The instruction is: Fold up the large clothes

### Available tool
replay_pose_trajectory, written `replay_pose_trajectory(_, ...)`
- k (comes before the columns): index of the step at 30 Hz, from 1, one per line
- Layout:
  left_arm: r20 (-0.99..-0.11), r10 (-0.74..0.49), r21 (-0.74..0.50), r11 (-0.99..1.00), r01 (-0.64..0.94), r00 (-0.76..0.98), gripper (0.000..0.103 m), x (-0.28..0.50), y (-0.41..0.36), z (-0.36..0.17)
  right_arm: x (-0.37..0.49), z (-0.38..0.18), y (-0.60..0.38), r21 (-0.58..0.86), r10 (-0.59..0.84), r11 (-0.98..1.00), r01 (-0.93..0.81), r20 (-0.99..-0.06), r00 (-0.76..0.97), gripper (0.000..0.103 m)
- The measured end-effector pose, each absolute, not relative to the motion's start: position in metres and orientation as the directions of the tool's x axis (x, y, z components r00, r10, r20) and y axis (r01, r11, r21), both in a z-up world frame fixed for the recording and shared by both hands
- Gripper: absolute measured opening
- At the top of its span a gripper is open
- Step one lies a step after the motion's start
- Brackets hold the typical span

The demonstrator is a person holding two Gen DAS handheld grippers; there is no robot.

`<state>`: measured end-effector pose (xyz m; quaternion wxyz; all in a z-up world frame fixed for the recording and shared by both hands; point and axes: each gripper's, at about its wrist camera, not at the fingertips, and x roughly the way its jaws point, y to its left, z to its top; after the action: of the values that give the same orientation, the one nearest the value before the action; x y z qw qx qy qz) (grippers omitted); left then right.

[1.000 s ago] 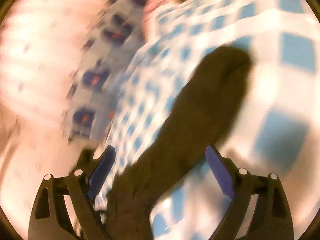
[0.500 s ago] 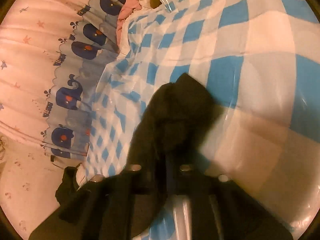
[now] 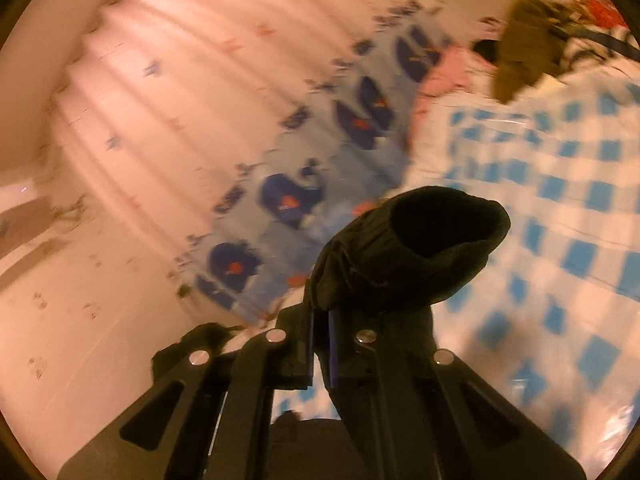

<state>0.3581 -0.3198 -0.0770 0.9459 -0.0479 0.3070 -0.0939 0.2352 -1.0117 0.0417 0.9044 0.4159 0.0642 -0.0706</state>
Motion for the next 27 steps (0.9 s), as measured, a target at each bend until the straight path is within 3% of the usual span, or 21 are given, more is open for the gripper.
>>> replay_pose_trajectory(13,-0.499,-0.087,0.062,0.989,0.135,0.862,0.096,0.298,-0.287,-0.046,0.307,0.098,-0.878,0.679,0.116,0.734,-0.014,-0.105,0.988,0.006)
replay_pose_trajectory(27,-0.481,-0.083,0.063,0.99,0.129,0.873,0.096,0.27,-0.256,-0.031,0.38,0.103,-0.741,0.655,0.317,0.736,-0.171,-0.111,0.942,0.006)
